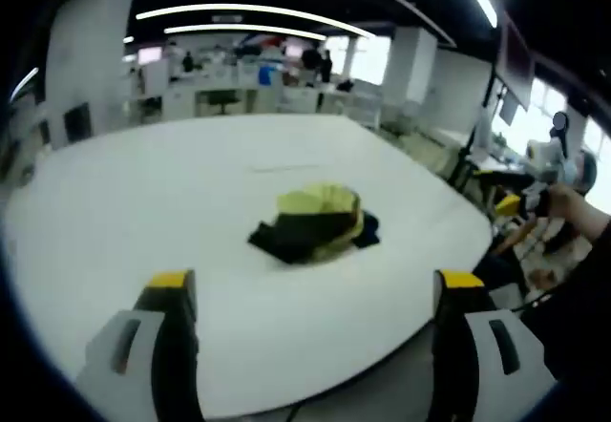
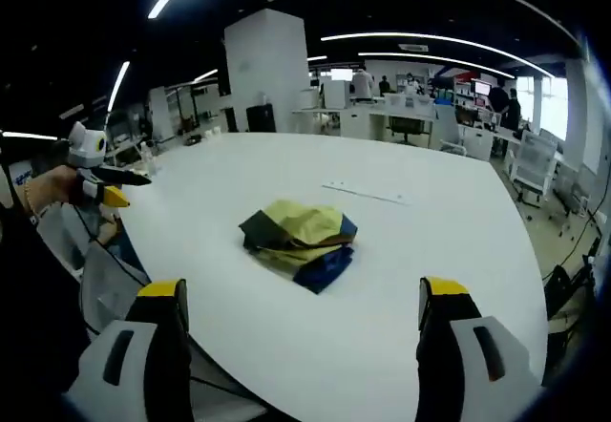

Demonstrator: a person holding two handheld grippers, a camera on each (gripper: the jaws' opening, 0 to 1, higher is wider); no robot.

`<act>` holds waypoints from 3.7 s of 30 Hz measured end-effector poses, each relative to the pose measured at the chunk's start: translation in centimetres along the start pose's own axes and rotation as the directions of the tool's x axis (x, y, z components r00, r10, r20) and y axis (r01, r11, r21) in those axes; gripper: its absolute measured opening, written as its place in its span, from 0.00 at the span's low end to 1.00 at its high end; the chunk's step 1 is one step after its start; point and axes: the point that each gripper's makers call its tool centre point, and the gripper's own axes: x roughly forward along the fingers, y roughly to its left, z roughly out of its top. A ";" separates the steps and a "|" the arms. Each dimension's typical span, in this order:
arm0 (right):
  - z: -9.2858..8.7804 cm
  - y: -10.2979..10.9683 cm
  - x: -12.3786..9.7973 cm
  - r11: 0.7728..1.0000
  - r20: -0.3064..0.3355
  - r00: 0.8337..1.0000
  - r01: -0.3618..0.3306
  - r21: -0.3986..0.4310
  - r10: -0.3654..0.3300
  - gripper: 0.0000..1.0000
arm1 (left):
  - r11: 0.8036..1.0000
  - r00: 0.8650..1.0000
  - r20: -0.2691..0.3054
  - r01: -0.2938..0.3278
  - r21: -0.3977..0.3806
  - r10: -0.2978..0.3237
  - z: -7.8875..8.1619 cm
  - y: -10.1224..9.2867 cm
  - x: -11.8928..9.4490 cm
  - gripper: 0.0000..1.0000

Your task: Fold the garment on the visible template until the final outline fits inside the template.

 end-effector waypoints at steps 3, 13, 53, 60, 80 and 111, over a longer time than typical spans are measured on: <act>0.0 0.1 0.1 1.000 -0.002 1.000 -0.008 -0.002 0.008 1.00 | 1.000 1.000 -0.005 0.000 0.001 0.000 -0.1 0.0 0.1 0.99; 0.5 1.0 1.0 0.997 0.025 0.997 -0.073 -0.025 0.074 1.00 | 1.000 1.000 0.019 0.022 0.015 -0.023 0.4 -0.6 0.9 0.99; -0.9 -2.4 5.0 0.992 -0.027 0.992 -0.126 -0.014 0.126 0.84 | 0.974 0.984 -0.079 0.171 0.150 -0.161 0.7 -2.9 8.7 0.73; -1.0 -2.8 5.7 0.990 -0.026 0.990 -0.142 -0.018 0.141 0.82 | 0.956 0.976 -0.113 0.204 0.209 -0.184 0.5 -3.3 10.7 0.68; -2.4 -4.4 6.4 0.989 -0.028 0.989 -0.147 0.010 0.147 0.79 | 0.866 0.939 -0.239 0.325 0.380 -0.247 0.6 -4.8 17.1 0.60; -3.3 -6.1 7.8 0.990 0.002 0.991 -0.134 0.033 0.134 0.77 | 0.668 0.857 -0.459 0.484 0.565 -0.233 -0.4 -5.3 24.8 0.49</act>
